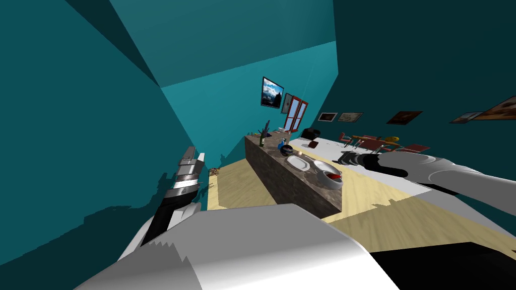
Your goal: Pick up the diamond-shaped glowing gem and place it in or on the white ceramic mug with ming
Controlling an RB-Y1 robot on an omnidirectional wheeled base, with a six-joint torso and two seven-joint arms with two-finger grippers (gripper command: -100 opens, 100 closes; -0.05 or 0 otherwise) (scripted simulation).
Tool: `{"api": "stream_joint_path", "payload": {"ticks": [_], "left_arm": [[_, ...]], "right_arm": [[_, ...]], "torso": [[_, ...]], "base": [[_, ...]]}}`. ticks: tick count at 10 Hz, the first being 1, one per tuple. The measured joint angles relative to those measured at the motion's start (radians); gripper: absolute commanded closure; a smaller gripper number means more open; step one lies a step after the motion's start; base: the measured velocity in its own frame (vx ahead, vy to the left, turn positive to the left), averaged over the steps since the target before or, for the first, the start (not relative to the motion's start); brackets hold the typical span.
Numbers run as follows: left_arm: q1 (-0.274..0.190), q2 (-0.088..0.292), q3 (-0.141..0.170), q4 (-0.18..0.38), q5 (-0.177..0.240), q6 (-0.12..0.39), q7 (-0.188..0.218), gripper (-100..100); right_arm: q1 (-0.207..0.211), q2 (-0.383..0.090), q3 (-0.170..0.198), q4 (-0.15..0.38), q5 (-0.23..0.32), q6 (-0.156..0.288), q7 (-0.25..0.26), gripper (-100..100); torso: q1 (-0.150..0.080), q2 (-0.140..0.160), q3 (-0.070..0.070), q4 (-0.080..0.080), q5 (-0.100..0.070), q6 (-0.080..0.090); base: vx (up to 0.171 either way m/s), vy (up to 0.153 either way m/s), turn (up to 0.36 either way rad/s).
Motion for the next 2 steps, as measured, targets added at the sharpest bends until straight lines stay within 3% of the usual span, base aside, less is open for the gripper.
{"api": "stream_joint_path", "payload": {"ticks": [2], "left_arm": [[0.000, 0.000, 0.000, 0.000, 0.000, 0.000, 0.000, 0]], "right_arm": [[0.000, 0.000, 0.000, 0.000, 0.000, 0.000, 0.000, 0]], "torso": [[0.000, 0.000, 0.000, 0.000, 0.000, 0.000]], "base": [[0.000, 0.000, 0.000]]}}
